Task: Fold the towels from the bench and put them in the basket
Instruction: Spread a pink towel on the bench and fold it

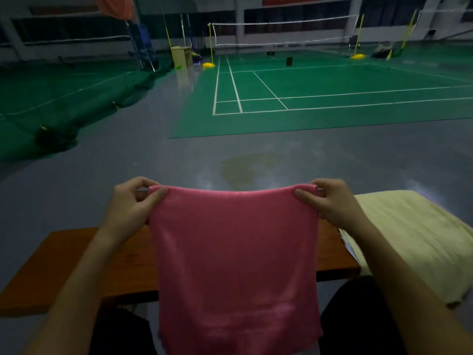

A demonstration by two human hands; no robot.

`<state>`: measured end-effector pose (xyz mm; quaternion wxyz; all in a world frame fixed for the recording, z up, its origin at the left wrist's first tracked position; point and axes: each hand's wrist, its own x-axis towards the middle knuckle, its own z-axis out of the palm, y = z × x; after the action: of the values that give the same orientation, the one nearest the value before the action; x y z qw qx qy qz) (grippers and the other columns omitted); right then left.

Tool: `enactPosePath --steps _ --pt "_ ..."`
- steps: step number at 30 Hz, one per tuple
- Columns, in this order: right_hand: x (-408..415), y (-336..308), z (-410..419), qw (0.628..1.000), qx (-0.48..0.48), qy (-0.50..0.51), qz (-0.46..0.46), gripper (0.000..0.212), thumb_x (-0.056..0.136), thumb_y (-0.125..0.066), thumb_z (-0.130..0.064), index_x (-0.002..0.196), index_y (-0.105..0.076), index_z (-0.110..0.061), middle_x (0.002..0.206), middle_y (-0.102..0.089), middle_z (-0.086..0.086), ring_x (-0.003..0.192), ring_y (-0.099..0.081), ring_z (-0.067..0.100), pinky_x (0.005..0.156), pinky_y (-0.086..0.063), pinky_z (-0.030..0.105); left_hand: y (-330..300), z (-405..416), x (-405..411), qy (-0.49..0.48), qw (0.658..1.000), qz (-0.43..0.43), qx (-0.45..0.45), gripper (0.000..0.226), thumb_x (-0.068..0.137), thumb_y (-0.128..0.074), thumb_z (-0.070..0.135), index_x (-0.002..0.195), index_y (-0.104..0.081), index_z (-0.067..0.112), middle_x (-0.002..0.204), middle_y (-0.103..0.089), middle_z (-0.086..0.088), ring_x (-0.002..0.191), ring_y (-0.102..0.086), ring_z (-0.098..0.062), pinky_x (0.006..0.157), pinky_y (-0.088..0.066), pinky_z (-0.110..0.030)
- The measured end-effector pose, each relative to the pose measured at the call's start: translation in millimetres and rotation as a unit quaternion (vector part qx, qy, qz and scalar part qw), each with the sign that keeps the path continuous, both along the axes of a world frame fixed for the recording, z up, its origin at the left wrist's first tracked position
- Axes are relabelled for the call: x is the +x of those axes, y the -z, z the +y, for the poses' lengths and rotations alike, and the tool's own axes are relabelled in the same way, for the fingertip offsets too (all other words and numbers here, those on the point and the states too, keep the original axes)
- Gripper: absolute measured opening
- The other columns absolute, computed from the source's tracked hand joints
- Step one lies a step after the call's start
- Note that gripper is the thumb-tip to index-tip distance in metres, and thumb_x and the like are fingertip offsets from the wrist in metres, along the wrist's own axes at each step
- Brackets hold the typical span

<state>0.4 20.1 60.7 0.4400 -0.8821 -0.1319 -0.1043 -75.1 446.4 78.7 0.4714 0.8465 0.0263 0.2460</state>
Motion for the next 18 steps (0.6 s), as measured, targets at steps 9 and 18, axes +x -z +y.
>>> enactPosePath --steps 9,18 --pt "55.7 103.6 55.6 0.972 0.178 0.102 0.118 0.021 0.095 -0.077 -0.031 0.089 -0.078 -0.01 0.085 -0.075 0.008 0.069 -0.07 0.02 0.059 -0.064 0.048 118.3 -3.7 60.4 -0.105 0.982 0.052 -0.151 0.01 0.1 -0.07 0.014 0.093 -0.067 0.007 0.087 -0.07 -0.011 0.082 -0.069 -0.027 0.067 -0.065 -0.049" --pt "107.3 166.5 83.6 0.986 0.051 0.119 0.105 0.028 0.096 -0.075 -0.03 0.073 -0.072 -0.015 0.063 -0.067 -0.009 0.059 -0.061 0.001 0.052 -0.039 0.017 202.3 20.1 110.8 -0.123 0.982 0.09 -0.114 0.017 0.093 -0.073 0.034 0.084 -0.068 0.02 0.077 -0.07 -0.001 0.074 -0.065 -0.018 0.074 -0.063 -0.058"
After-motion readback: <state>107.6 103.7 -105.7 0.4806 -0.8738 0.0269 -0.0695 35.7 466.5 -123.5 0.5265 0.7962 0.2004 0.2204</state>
